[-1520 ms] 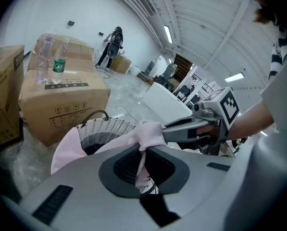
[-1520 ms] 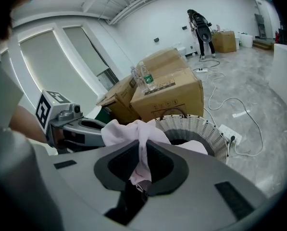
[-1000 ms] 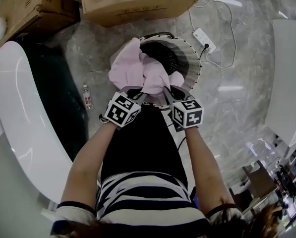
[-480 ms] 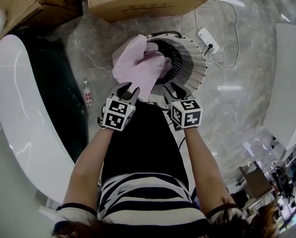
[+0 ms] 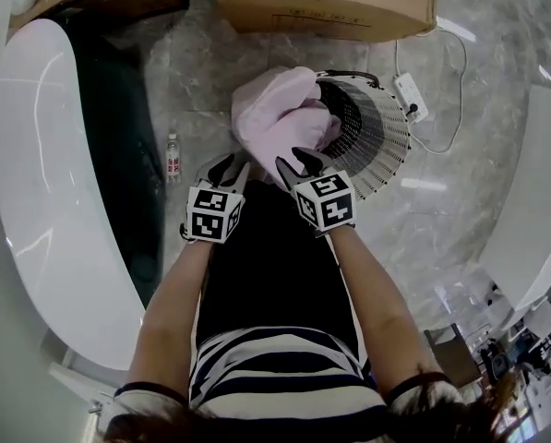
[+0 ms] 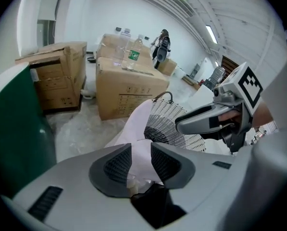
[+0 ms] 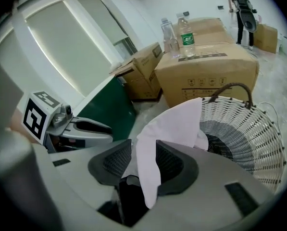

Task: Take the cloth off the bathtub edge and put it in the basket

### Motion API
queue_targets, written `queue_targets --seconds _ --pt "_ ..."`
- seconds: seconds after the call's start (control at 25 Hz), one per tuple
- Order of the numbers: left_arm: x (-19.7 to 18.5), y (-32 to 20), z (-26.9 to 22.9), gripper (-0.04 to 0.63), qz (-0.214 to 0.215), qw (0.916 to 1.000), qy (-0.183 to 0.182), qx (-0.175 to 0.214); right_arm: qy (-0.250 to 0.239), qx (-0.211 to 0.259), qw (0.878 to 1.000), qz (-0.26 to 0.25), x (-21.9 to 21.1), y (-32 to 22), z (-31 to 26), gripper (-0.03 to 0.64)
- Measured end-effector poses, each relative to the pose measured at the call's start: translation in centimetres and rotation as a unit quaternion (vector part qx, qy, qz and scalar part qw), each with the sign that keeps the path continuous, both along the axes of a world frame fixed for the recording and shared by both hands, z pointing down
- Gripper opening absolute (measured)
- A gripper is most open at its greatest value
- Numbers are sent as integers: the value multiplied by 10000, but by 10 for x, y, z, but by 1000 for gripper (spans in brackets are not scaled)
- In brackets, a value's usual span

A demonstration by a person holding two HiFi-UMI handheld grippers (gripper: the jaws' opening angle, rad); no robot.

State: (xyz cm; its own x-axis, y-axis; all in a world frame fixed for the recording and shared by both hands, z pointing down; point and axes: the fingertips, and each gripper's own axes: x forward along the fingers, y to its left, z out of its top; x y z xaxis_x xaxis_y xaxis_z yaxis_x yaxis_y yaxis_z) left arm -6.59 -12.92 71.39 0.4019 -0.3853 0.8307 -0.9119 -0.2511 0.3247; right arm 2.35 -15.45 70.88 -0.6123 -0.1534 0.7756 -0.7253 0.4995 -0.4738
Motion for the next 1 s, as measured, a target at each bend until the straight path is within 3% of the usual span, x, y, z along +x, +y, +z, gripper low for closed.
queue_targets --seconds 0.32,0.68,1.0 --pt "-36 34 12 129 -408 9990 41 -163 213 -159 9950 -958 -56 3 46 173" --pt "-45 47 28 129 -776 9964 233 -239 714 77 9843 -1610 -85 0 84 199" --pt "-45 44 32 127 -813 9961 264 -220 1154 253 9758 -1841 -89 5 88 131"
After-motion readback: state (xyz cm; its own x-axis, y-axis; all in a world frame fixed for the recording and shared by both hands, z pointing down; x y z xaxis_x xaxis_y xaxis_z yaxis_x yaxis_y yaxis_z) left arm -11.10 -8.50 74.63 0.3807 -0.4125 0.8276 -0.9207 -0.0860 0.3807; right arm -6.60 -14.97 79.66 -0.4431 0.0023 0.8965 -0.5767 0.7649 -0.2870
